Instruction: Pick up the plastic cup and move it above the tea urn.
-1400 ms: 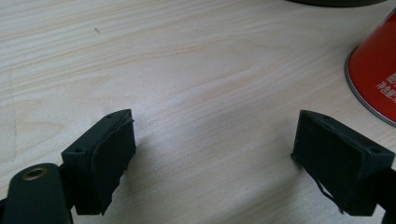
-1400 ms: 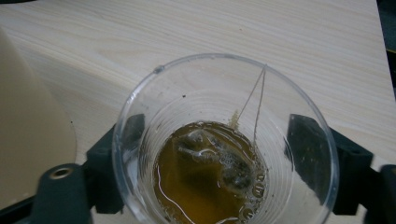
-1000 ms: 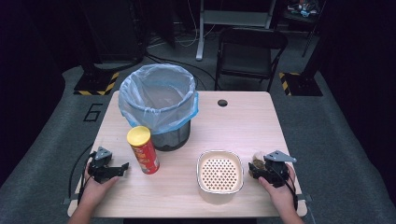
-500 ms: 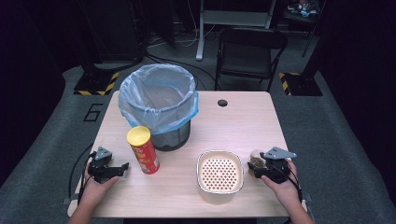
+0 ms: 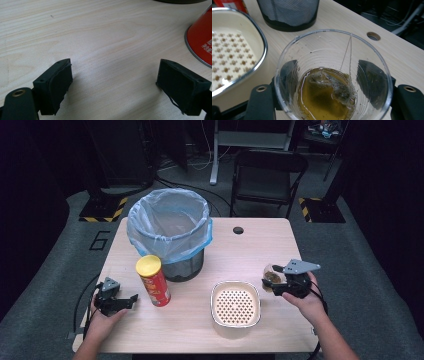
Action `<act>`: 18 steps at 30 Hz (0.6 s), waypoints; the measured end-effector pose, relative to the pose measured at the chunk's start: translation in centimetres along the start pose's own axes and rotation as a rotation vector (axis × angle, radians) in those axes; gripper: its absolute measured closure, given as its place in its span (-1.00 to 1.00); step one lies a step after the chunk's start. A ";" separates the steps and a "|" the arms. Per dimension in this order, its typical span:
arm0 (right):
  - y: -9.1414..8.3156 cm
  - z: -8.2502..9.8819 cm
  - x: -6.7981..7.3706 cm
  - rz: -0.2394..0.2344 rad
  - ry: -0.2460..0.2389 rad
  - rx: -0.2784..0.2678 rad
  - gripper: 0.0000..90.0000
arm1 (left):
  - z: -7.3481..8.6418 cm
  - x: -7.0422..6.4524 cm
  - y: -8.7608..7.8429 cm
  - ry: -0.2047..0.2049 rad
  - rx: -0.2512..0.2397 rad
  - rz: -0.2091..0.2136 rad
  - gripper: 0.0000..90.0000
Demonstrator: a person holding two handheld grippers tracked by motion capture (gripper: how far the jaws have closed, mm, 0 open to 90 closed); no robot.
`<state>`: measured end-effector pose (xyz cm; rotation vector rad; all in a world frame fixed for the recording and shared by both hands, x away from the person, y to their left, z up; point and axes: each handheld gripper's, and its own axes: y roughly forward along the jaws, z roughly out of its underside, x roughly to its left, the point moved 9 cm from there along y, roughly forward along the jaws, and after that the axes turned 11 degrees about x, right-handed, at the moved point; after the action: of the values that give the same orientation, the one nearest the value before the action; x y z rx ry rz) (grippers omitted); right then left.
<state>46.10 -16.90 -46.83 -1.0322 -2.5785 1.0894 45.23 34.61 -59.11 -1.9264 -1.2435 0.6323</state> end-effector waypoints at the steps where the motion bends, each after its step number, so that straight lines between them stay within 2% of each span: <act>1: 0.1 -0.4 0.0 -0.017 -0.005 0.002 -0.26 | 0.0 0.0 0.0 0.000 0.000 -0.001 -0.72; 3: 0.2 -1.4 -0.1 -0.041 -0.031 -0.019 -0.28 | 0.0 0.0 0.0 0.001 0.000 0.000 -0.72; 5: 0.5 -2.8 -0.4 -0.051 -0.046 -0.063 -0.29 | 0.0 0.0 0.0 0.002 0.000 -0.002 -0.72; 6: 0.5 -2.8 -0.4 -0.051 -0.046 -0.063 -0.29 | 0.0 0.0 0.0 0.003 0.000 -0.003 -0.72; 8: 0.8 -3.9 -0.3 -0.105 -0.013 -0.102 -0.30 | 0.0 0.0 0.0 0.004 0.001 -0.003 -0.72; 10: 1.0 -4.4 -0.3 -0.124 -0.007 -0.118 -0.31 | 0.0 0.0 0.0 0.004 0.001 -0.003 -0.72; 12: 1.2 -4.7 -0.3 -0.129 -0.004 -0.119 -0.31 | 0.0 0.0 0.0 0.003 -0.001 -0.003 -0.72; 14: 1.8 -5.3 0.0 -0.128 -0.039 -0.130 -0.31 | 0.1 0.0 -0.1 0.008 0.012 0.002 -0.72; 16: 1.8 -5.3 0.1 -0.127 -0.045 -0.125 -0.32 | 0.0 0.0 0.0 0.003 0.003 0.000 -0.72; 18: 2.1 -5.6 0.3 -0.118 -0.074 -0.128 -0.32 | 0.0 0.0 0.0 0.001 0.006 0.002 -0.72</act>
<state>49.15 -12.48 -44.22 -0.8679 -2.7598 0.9635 45.20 34.63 -59.09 -1.9231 -1.2375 0.6350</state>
